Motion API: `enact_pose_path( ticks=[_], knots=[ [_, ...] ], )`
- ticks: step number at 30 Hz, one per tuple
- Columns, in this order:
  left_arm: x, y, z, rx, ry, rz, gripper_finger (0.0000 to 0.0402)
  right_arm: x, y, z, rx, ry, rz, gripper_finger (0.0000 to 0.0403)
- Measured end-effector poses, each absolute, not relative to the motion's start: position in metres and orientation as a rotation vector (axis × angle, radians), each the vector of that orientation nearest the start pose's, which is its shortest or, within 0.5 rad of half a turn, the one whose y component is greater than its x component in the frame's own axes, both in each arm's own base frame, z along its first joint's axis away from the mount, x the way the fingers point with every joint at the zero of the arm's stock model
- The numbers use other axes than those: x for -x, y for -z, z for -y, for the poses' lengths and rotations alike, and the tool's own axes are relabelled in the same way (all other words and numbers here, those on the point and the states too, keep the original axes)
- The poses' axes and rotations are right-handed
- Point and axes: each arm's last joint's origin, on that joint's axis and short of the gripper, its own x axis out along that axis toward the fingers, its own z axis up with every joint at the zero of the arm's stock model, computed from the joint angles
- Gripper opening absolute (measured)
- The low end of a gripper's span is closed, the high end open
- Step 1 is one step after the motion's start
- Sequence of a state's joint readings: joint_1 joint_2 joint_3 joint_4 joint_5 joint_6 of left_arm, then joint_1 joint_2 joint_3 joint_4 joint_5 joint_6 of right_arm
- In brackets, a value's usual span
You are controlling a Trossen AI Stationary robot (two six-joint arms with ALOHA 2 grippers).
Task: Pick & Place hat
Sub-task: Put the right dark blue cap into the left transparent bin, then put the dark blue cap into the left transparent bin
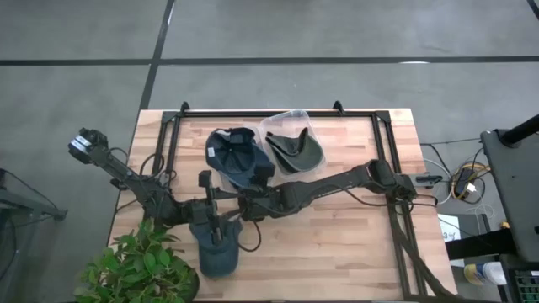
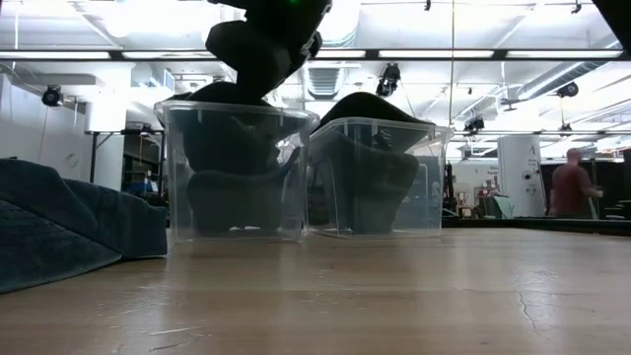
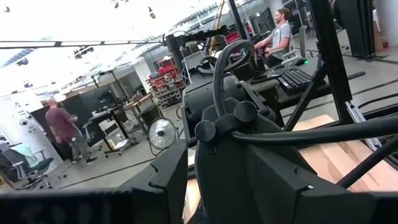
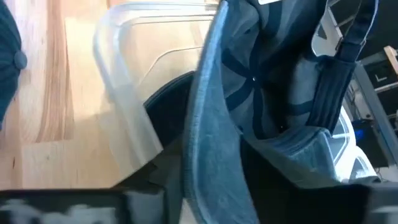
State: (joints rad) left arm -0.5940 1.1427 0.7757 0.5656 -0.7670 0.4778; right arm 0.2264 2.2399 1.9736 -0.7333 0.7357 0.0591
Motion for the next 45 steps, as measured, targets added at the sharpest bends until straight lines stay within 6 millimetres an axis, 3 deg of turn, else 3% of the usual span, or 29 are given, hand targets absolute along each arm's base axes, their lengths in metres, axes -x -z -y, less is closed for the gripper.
enact_pose_path(
  ticks=[9,12,16,21,24,32,45],
  knots=[
    [-0.215,-0.333,0.12,-0.326,-0.22,0.135,0.0153,-0.461,-0.263,-0.104,0.549,0.506,-0.814,0.0259],
    [-0.215,-0.333,0.12,-0.333,-0.216,0.128,0.0153,-0.456,-0.277,-0.109,0.599,0.551,-0.771,0.0275],
    [-0.215,-0.332,0.121,-0.334,-0.214,0.128,0.0153,-0.452,-0.282,-0.119,0.609,0.559,-0.747,0.0285],
    [-0.214,-0.333,0.12,-0.333,-0.215,0.128,0.0153,-0.44,-0.286,-0.155,0.52,0.431,-0.705,0.0281],
    [-0.212,-0.335,0.119,-0.328,-0.214,0.135,0.0153,-0.438,-0.275,-0.177,0.508,0.349,-0.703,0.0274],
    [-0.209,-0.337,0.118,-0.302,-0.213,0.144,0.0153,-0.433,-0.223,-0.233,0.542,0.165,-0.694,0.0256],
    [-0.209,-0.337,0.118,-0.22,-0.206,0.149,0.0153,-0.451,-0.15,-0.284,0.493,0.116,-0.558,0.0253]
  ],
)
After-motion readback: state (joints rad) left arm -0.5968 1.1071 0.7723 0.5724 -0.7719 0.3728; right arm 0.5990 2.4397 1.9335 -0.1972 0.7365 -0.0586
